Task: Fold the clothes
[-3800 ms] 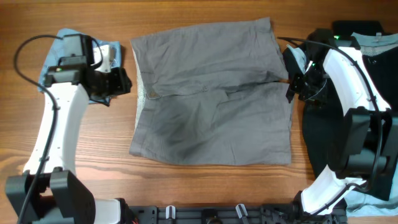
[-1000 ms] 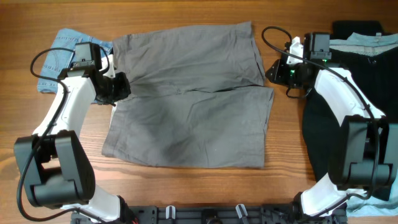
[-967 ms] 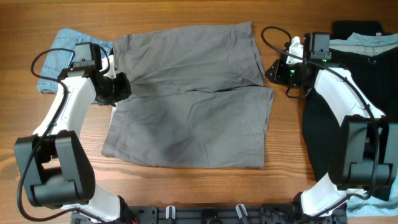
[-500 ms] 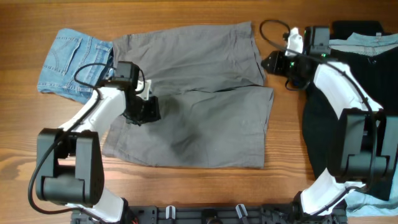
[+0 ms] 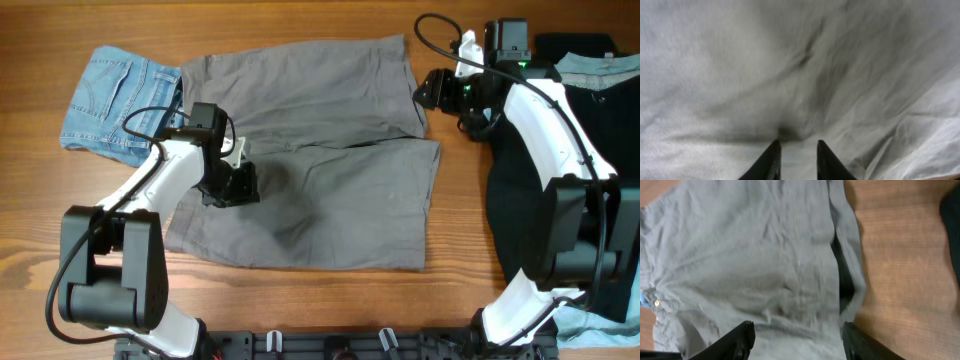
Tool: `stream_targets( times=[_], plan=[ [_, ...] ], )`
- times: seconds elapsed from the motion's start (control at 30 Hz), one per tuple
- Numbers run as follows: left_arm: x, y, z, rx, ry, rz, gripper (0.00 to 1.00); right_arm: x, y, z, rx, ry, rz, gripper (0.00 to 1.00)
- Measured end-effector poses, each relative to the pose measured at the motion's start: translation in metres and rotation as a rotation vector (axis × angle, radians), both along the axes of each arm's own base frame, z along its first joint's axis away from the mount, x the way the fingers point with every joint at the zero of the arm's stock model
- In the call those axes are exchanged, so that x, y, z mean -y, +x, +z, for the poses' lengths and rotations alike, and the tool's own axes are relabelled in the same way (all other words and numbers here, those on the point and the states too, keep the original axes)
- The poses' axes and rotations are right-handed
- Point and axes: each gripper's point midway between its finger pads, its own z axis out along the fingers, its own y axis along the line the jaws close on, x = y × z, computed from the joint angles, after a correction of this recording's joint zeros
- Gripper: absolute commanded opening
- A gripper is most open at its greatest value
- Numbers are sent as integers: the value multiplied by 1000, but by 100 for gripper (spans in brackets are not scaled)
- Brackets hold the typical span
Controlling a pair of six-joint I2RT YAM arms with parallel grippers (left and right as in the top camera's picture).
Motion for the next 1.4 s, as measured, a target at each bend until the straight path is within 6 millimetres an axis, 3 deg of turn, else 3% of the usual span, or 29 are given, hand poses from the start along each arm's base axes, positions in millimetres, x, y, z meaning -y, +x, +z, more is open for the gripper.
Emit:
stream_targets(
  times=[0.13,0.2,0.33,0.4,0.43,0.47,0.57,0.63,0.83,0.93,1.0,1.07,1.13,1.2,1.3,1.4],
  plan=[
    [-2,-18,8,-79,10,0,18,0,-23,-6,-94,-4,20,67],
    [-4,-15,26,-62,19,-1,19,0,-35,3,-113,-6,26,70],
    [-22,-8,80,60,100,41,41,0,-62,58,-49,-13,31,75],
    [-49,-13,104,109,176,138,41,3,-85,93,-2,-34,23,77],
    [-74,-23,114,99,225,254,41,5,-99,106,7,-47,12,77],
    [-89,-26,118,96,246,325,41,8,-111,109,-23,-61,3,77],
    [-119,-36,116,62,261,487,42,14,-133,97,-120,-94,-16,79],
    [-135,-48,98,7,265,585,42,16,-142,81,-177,-105,-22,79],
    [-159,-73,48,-76,250,770,43,18,-183,9,-368,-120,-19,79],
    [-162,-79,28,-79,229,817,56,18,-200,-14,-429,-118,-14,79],
    [-158,-77,18,-63,203,826,76,17,-205,-22,-441,-115,-13,80],
    [-154,-78,9,-55,177,825,84,17,-211,-28,-463,-114,-11,80],
    [-150,-80,0,-56,160,837,80,16,-217,-32,-480,-112,-10,80],
    [-146,-85,-7,-65,149,838,62,16,-222,-36,-495,-112,-8,81],
    [-143,-86,-12,-63,139,837,25,15,-230,-41,-521,-105,-6,82],
    [-144,-85,-12,-57,137,840,4,11,-235,-44,-535,-79,-4,84]
  ],
)
